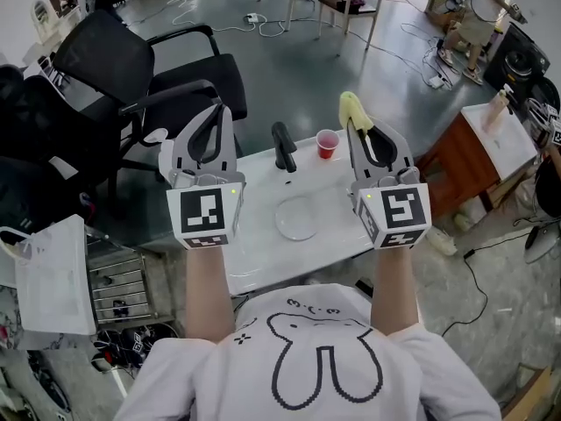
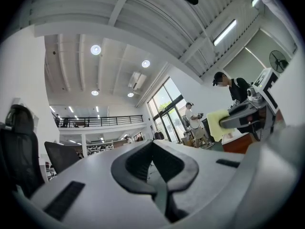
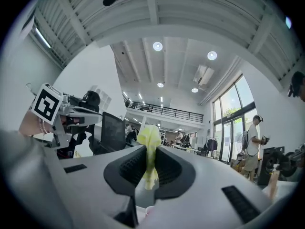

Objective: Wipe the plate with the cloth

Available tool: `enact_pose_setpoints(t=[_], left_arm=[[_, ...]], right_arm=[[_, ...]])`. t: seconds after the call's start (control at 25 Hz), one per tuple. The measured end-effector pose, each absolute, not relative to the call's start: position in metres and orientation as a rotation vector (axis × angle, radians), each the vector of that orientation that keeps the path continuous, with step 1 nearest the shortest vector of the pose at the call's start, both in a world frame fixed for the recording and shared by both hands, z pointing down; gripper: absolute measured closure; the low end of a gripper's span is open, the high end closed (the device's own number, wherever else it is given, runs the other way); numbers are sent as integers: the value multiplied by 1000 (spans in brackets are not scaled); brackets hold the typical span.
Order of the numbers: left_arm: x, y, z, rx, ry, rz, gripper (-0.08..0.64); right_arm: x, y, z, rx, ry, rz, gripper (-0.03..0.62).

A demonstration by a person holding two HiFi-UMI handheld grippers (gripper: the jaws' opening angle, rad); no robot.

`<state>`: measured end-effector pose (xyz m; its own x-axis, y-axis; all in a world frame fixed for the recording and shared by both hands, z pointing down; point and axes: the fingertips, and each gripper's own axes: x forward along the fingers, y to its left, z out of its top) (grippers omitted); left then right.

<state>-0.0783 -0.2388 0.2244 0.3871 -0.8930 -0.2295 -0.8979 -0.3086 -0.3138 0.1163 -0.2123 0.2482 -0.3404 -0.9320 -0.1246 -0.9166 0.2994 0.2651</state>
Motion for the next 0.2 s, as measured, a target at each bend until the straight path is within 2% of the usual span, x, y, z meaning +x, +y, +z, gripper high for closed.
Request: enact_pose_setpoints(t=[0.2], left_arm=[[-81,-243,225,-2248,1578,25,551]], right_arm=[[113,-217,253,1759,-2467,-471,541]])
